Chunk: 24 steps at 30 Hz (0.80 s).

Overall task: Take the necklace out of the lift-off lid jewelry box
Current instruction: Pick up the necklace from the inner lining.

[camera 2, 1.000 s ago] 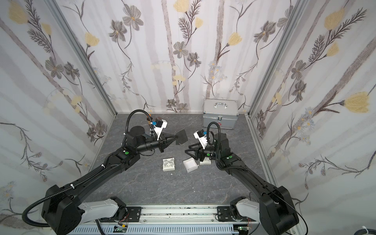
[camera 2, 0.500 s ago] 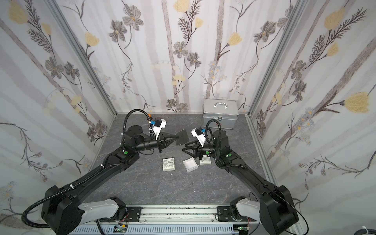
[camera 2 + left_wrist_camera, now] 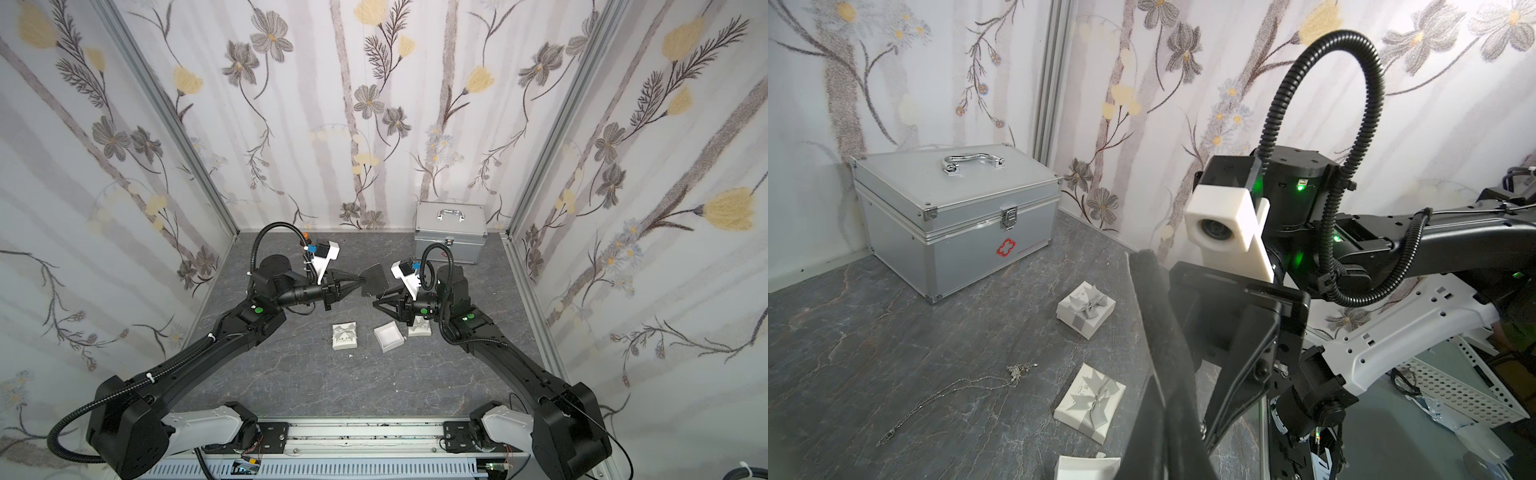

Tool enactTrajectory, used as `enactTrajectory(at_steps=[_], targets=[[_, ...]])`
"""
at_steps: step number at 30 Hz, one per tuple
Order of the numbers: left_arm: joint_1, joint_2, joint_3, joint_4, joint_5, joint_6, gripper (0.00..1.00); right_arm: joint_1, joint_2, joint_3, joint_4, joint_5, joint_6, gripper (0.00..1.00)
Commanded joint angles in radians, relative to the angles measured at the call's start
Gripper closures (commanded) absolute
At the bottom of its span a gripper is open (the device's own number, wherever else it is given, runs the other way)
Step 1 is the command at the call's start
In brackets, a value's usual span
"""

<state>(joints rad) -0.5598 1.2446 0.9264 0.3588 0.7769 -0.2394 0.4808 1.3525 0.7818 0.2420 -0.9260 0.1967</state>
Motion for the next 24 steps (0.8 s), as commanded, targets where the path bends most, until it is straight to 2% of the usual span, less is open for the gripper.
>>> enactTrajectory(at_steps=[1, 5, 11, 15, 18, 24], targets=[[0.004, 0.003, 0.0, 0.062, 0.025, -0.018, 1.0, 0.004, 0.011, 0.011, 0.03, -0.027, -0.014, 0.79], [0.008, 0.001, -0.004, 0.069, 0.022, -0.021, 1.0, 0.006, 0.015, 0.013, 0.027, -0.025, -0.014, 0.9], [0.016, 0.004, -0.013, 0.076, 0.004, -0.026, 1.0, 0.006, 0.003, 0.007, 0.023, -0.015, -0.015, 0.99], [0.025, 0.007, -0.026, 0.097, -0.022, -0.033, 1.0, 0.006, 0.002, 0.005, 0.012, -0.007, -0.017, 1.0], [0.032, 0.003, -0.04, 0.104, -0.099, -0.04, 1.0, 0.007, 0.014, 0.005, -0.006, 0.017, -0.021, 1.0], [0.044, -0.025, -0.089, 0.094, -0.355, -0.025, 1.0, 0.006, 0.073, 0.038, -0.109, 0.09, -0.058, 1.0]])
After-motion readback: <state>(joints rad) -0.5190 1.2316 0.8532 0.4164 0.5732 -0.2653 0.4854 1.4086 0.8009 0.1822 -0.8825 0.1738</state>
